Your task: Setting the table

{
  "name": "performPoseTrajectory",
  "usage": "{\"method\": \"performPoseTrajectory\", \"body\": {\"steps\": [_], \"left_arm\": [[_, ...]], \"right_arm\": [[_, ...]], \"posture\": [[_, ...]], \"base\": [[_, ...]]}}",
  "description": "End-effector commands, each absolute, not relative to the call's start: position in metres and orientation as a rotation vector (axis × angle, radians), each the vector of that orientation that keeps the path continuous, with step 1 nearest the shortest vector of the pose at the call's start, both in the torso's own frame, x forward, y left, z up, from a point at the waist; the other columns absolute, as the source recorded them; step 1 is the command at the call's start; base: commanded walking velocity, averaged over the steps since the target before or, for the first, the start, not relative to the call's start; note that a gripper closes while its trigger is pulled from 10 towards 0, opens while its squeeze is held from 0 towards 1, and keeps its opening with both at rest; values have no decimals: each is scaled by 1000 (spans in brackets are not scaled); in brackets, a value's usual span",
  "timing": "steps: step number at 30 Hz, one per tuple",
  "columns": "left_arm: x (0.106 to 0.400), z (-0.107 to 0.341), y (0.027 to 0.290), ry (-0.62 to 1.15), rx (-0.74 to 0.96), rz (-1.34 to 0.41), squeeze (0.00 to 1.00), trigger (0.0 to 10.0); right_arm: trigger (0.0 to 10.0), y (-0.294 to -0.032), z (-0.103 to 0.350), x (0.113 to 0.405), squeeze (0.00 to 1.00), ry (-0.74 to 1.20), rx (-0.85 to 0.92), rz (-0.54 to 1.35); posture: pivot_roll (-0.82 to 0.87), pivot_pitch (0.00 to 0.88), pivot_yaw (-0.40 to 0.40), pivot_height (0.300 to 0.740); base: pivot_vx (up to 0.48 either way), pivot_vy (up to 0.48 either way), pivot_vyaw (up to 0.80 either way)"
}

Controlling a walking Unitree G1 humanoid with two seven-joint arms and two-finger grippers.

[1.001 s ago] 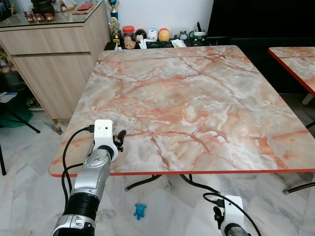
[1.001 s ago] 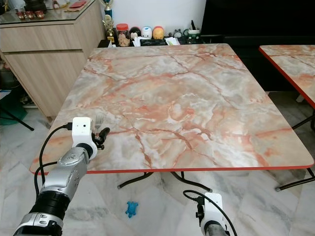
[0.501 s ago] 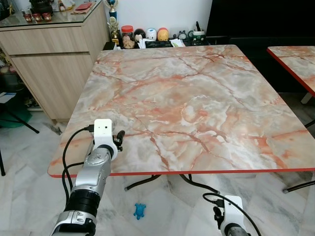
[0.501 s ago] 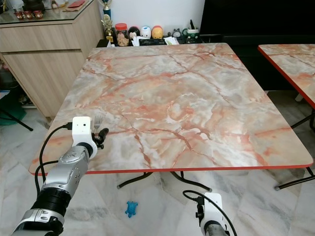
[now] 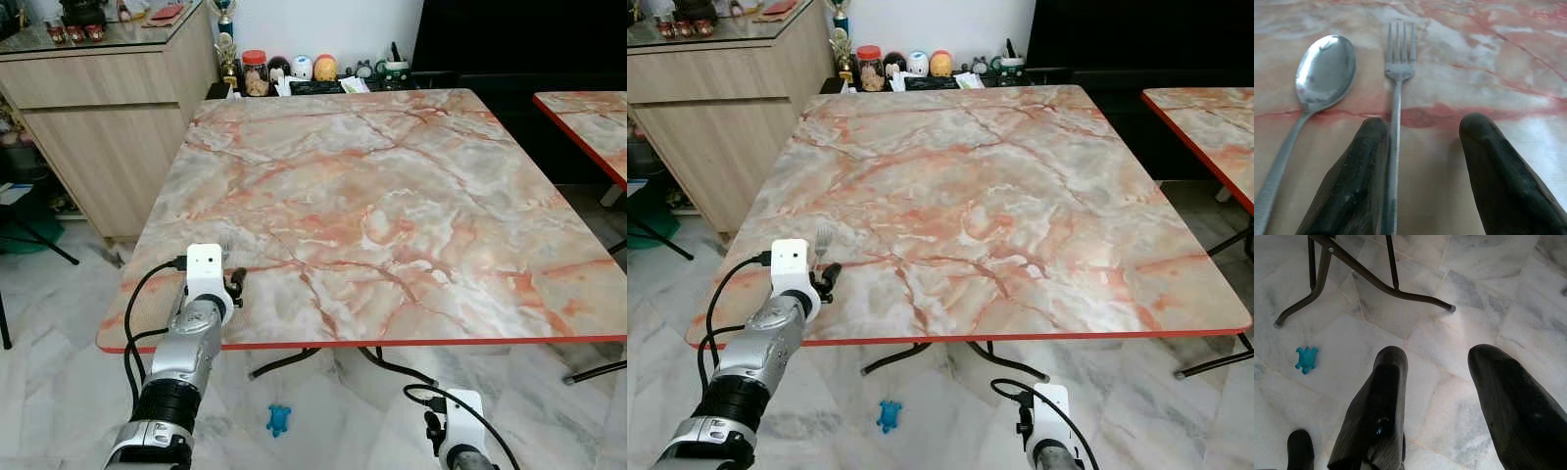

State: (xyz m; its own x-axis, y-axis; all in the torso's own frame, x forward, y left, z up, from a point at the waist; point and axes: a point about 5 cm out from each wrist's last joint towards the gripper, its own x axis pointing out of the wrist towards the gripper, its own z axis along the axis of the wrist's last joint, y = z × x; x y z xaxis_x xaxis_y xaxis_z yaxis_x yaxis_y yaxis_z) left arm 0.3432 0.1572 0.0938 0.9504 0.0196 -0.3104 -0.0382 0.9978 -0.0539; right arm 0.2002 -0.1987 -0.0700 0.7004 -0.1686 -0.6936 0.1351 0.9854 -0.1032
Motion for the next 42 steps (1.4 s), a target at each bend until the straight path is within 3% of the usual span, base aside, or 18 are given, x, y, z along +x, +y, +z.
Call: {"method": "performPoseTrajectory", "body": {"steps": [1, 22, 32, 42], "left_arm": [[342, 88, 155, 352, -58, 15, 0, 10000], [343, 95, 145, 373, -156, -69, 0, 10000], [352, 137, 143, 116, -175, -109, 0, 10000], [347, 125, 133, 47, 30, -232, 0, 10000]], "right_arm": [[10000, -198, -70, 200, 0, 779, -46, -165], [10000, -198, -70, 201, 0, 777, -47, -161], [10000, -198, -70, 201, 0, 777, -48, -159], [10000, -198, -69, 201, 0, 776, -47, -161]], "posture": [[46, 4, 25, 740], [51, 1, 25, 740], [54, 3, 24, 740], [49, 3, 26, 740]], "base": [[0, 0, 0], [0, 0, 0], [0, 0, 0], [0, 0, 0]]}}
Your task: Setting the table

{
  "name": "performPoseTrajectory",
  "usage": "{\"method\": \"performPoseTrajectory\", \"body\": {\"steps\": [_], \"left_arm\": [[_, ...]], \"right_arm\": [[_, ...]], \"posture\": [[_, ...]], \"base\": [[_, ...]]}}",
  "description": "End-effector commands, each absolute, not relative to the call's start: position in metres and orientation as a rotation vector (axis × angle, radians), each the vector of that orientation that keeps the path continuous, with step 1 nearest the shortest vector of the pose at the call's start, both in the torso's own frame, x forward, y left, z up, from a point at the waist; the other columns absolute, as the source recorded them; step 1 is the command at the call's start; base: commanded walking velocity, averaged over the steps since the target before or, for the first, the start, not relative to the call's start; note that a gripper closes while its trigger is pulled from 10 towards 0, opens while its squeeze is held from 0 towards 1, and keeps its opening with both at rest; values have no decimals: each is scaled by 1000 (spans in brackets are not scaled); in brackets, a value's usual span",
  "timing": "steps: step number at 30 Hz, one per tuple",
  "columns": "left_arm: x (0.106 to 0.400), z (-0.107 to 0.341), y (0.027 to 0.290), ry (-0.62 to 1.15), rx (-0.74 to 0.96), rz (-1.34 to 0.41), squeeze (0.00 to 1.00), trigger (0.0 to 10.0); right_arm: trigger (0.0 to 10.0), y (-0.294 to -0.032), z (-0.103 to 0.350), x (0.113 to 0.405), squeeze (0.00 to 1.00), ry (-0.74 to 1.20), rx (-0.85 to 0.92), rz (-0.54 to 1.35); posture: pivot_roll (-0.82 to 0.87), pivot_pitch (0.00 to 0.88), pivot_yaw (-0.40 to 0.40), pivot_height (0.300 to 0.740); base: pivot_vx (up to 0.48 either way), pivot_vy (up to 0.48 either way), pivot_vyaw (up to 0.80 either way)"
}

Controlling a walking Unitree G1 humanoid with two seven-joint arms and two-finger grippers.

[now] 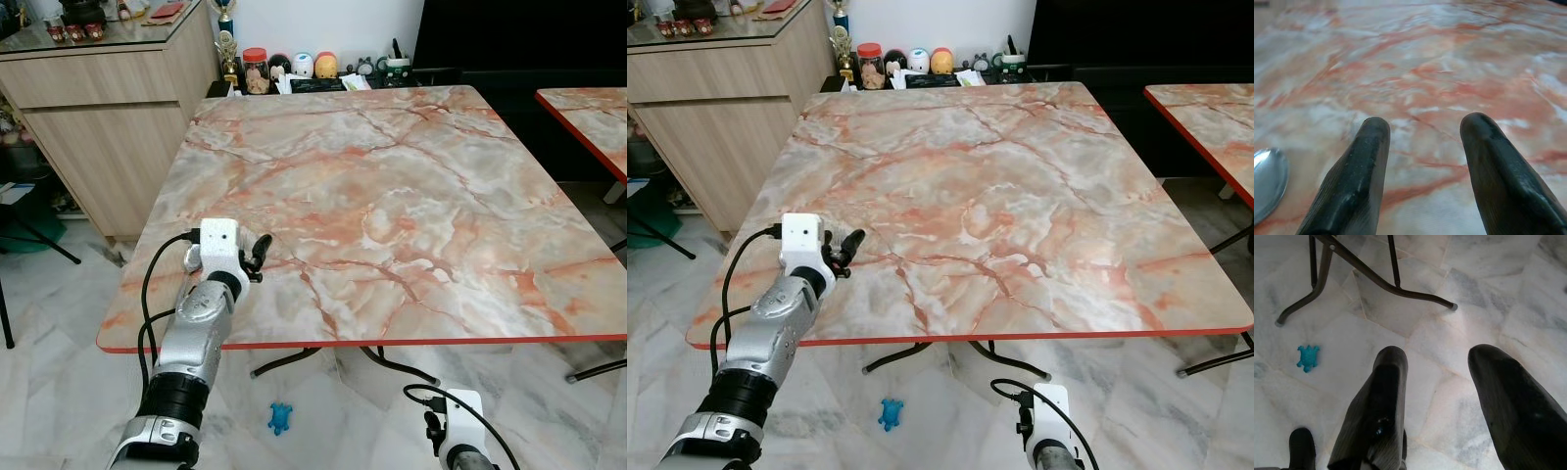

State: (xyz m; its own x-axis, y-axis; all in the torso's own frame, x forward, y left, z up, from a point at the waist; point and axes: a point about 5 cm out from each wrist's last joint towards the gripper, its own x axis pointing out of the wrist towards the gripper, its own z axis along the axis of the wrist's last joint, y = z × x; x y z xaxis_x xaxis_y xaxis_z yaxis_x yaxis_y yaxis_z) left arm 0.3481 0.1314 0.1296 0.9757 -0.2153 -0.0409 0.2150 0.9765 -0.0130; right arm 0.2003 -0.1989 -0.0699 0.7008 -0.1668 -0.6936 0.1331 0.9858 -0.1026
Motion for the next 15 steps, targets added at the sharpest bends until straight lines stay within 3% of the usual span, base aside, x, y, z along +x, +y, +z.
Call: {"method": "performPoseTrajectory", "body": {"steps": [1, 15], "left_arm": [[346, 125, 133, 45, 37, -237, 0, 10000], [359, 111, 163, 113, 180, -222, 0, 10000]], "right_arm": [[10000, -198, -69, 201, 0, 775, -46, -161], [10000, -199, -69, 202, 0, 774, -49, -157]], "posture": [[49, 3, 26, 740], [46, 2, 25, 740]], "base": [[0, 0, 0], [0, 0, 0]]}}
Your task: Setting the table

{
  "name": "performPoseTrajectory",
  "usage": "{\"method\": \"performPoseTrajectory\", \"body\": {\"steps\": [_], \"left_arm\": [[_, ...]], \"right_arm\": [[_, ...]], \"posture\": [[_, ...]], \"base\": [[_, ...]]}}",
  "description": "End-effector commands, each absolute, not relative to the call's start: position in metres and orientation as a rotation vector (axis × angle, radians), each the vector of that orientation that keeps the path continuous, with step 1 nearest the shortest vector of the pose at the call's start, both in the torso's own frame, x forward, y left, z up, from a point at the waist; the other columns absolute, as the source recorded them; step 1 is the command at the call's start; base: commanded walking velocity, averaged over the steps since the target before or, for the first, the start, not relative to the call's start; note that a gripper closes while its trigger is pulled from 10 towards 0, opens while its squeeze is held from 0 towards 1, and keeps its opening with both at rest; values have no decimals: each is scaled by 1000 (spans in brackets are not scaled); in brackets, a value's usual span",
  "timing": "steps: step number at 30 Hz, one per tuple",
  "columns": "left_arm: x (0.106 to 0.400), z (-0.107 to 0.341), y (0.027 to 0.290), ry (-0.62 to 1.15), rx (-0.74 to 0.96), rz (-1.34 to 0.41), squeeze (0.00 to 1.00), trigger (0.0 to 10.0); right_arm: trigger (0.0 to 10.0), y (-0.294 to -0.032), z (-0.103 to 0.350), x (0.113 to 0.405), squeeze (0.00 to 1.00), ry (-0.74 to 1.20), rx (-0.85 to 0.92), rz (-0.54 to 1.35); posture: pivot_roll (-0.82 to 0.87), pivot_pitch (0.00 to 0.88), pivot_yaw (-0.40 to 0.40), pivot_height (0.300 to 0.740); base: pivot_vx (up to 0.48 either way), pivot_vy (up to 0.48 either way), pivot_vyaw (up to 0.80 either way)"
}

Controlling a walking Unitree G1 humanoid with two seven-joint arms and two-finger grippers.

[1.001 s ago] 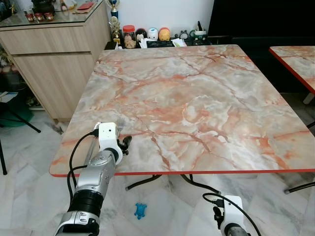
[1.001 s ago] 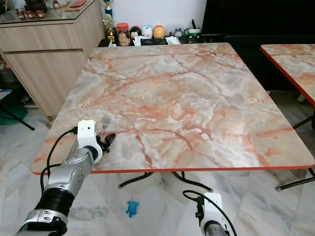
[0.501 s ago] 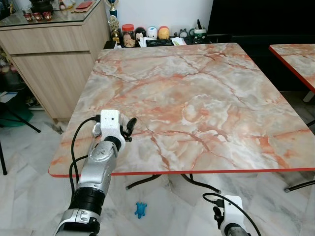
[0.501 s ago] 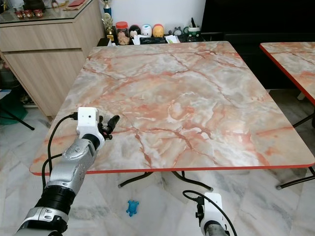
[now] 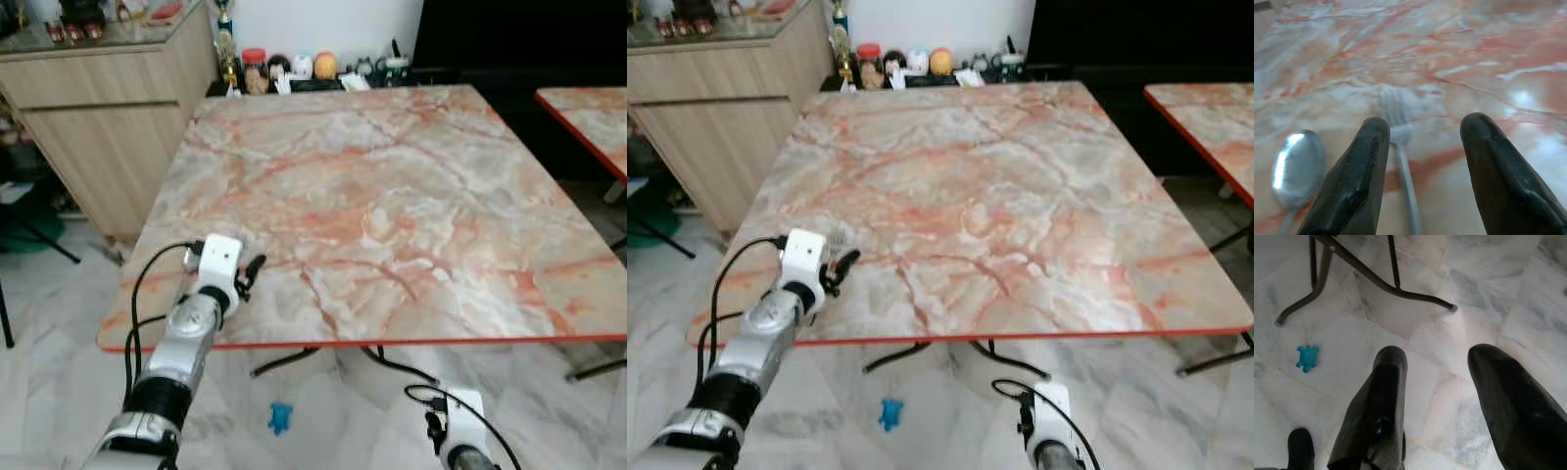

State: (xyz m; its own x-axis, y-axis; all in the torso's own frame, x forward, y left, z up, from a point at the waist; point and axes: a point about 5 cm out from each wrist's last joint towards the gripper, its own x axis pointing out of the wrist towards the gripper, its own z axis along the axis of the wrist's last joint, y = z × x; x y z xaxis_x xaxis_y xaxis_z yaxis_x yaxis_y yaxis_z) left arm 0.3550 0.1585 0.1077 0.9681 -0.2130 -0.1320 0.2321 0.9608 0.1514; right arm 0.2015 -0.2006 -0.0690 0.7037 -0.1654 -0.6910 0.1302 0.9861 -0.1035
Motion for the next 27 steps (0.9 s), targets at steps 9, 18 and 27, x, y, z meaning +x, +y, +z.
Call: {"method": "performPoseTrajectory", "body": {"steps": [9, 18, 27], "left_arm": [[364, 109, 177, 145, 139, -202, 0, 10000], [368, 105, 177, 181, 112, -188, 0, 10000], [369, 101, 181, 218, 88, -182, 0, 10000]], "right_arm": [[10000, -200, -69, 202, 0, 774, -49, -161], [10000, -200, -69, 202, 0, 775, -52, -159], [10000, -201, -69, 201, 0, 777, -51, -159]], "posture": [[44, 2, 26, 740], [40, 5, 21, 740], [40, 4, 23, 740]], "base": [[0, 0, 0], [0, 0, 0], [0, 0, 0]]}}
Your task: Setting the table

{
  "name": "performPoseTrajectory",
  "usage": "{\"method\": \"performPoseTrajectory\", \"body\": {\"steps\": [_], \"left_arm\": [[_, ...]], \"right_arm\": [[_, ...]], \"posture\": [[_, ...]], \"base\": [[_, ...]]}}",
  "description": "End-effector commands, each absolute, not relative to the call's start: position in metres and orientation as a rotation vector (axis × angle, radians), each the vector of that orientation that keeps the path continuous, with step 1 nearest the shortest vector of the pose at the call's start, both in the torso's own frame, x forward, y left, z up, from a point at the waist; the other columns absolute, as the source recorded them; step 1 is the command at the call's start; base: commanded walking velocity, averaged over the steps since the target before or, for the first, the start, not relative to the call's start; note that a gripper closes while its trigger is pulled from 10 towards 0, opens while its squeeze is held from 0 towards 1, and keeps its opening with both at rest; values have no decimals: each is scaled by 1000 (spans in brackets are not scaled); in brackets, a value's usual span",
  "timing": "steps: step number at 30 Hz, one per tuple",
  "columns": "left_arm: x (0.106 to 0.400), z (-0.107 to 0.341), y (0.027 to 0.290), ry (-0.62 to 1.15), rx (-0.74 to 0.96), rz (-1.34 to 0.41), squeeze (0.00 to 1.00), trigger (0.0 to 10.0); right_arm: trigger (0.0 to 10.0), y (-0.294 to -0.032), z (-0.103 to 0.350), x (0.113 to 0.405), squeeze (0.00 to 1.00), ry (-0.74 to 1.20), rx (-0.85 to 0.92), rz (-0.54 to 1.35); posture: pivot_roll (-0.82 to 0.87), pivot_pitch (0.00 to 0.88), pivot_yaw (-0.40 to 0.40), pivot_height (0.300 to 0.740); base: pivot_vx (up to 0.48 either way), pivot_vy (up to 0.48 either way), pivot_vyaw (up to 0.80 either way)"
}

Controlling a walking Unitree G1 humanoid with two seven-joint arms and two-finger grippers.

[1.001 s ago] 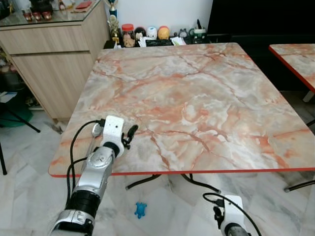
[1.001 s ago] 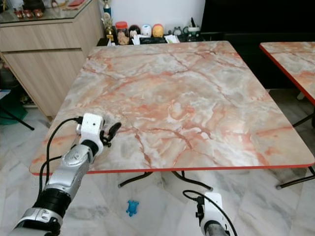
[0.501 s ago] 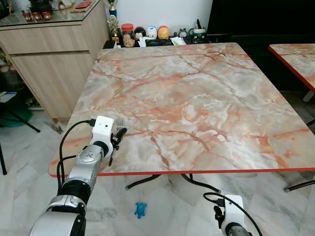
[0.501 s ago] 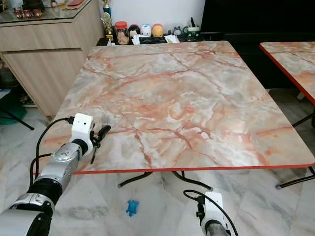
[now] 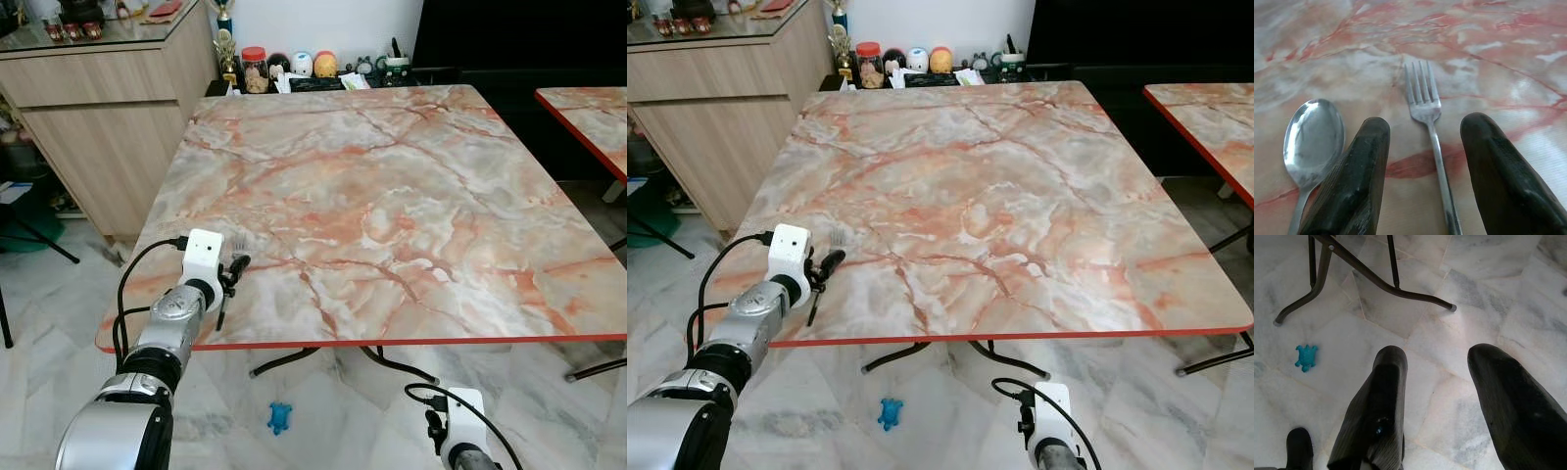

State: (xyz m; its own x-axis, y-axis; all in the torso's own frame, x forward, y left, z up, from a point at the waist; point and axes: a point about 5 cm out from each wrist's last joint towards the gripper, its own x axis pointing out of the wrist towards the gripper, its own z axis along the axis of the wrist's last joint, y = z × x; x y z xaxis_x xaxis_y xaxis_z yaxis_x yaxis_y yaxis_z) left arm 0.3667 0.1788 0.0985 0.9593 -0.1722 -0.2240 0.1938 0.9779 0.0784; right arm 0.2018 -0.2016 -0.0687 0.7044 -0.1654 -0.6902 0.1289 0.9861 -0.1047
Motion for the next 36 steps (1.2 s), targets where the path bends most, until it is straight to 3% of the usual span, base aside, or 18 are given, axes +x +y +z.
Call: {"method": "performPoseTrajectory", "body": {"steps": [1, 31, 32, 36], "left_arm": [[369, 101, 181, 220, 88, -182, 0, 10000], [356, 71, 175, 385, 31, -216, 0, 9765], [355, 69, 174, 392, 30, -222, 0, 0], [355, 68, 173, 398, 24, -230, 0, 0]], "right_arm": [[10000, -201, -69, 201, 0, 778, -52, -159], [10000, -200, -70, 201, 0, 780, -44, -156], [10000, -200, -70, 201, 0, 780, -44, -156], [10000, -200, -70, 201, 0, 781, -44, -155]], "posture": [[40, 4, 23, 740], [35, 4, 26, 740], [36, 4, 26, 740], [37, 5, 26, 740]], "base": [[0, 0, 0], [0, 0, 0], [0, 0, 0], [0, 0, 0]]}}
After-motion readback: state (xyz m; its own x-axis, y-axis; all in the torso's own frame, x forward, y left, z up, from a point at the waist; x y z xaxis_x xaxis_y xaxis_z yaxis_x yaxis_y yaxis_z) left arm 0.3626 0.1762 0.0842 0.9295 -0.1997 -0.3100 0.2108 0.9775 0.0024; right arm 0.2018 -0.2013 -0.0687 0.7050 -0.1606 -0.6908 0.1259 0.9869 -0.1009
